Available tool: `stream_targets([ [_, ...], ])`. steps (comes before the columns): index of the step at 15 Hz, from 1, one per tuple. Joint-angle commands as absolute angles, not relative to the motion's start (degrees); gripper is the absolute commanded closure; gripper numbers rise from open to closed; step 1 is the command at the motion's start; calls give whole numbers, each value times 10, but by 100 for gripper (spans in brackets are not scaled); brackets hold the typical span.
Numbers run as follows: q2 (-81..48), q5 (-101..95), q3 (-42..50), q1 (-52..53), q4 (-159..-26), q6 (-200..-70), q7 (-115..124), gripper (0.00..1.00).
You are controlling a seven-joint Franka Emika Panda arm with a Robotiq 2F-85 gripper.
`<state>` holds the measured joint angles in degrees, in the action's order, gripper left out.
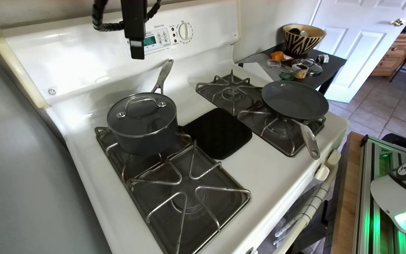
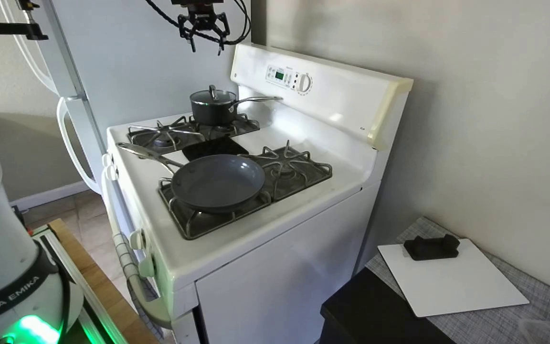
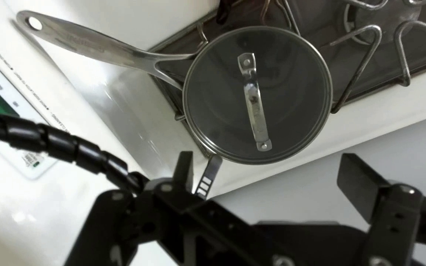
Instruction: Move the pot backwards then put the lid on top
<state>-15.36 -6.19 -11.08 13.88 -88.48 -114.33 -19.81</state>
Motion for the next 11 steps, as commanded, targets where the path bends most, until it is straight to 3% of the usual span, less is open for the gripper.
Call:
stream_targets([
  [1,-72,-39,-115,119,-1019,-1245,-177,0],
  [4,-35,-30,-113,113,-1088,-1310,-174,0],
  [5,-84,-44,-115,118,-1011,-1266,-183,0],
  [11,-51,-40,-114,115,-1063,-1292,-179,0],
])
